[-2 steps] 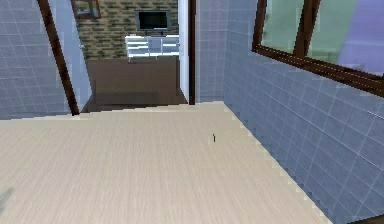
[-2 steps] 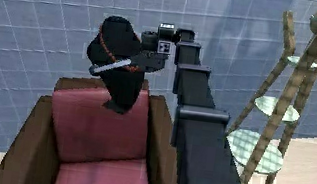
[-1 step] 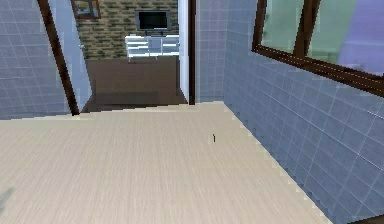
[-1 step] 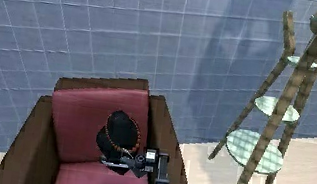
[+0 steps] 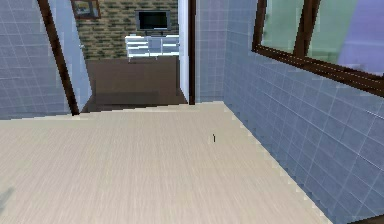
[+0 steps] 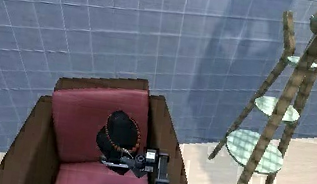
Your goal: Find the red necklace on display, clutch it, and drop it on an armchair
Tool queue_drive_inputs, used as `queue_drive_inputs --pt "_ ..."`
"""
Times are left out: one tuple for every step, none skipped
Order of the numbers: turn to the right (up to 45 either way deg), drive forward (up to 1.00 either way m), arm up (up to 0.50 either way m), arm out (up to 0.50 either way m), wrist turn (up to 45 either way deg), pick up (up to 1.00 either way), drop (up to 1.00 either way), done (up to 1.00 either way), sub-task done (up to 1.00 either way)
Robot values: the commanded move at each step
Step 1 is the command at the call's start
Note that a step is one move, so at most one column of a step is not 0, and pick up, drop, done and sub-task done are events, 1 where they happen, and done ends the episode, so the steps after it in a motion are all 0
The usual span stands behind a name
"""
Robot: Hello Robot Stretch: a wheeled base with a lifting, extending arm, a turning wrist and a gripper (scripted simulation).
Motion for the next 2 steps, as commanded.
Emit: queue_drive_inputs --pt "0.0 0.00 0.00 0.00 0.0 0.00 1.00 0.00 0.00" --pt "0.0 0.00 0.10 0.00 0.0 0.00 0.00 0.00 0.00"
